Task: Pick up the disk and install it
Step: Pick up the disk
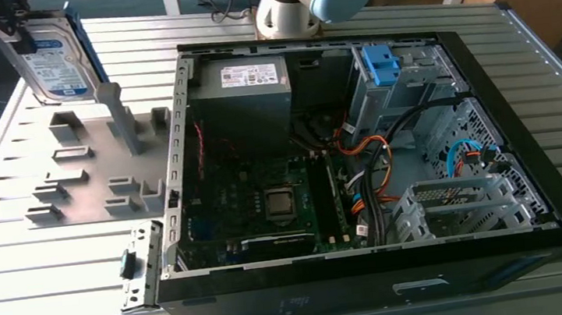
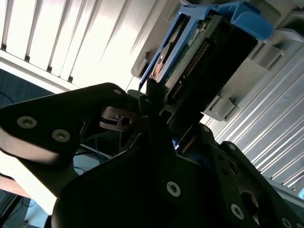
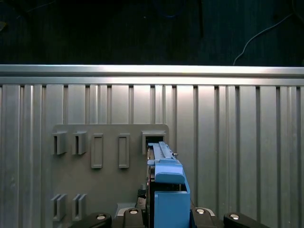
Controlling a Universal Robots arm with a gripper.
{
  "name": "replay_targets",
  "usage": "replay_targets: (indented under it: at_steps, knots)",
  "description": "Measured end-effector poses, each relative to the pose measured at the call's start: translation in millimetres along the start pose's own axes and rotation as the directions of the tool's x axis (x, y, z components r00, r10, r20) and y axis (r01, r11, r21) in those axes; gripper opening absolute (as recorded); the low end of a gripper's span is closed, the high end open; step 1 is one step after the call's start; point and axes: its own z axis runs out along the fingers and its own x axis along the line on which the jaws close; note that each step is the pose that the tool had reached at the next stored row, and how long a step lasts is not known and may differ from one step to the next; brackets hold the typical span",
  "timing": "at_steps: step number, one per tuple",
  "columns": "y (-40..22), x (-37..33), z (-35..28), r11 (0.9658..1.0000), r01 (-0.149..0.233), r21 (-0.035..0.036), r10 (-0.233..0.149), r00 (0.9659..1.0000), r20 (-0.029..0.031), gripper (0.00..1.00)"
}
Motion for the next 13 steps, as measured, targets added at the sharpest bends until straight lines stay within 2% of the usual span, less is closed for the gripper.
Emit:
replay_targets:
  at_steps: [13]
  knots:
    - [0.0,-0.2,-5.6,1.0,0.0,0.0,0.0,1.0,0.0,0.36]
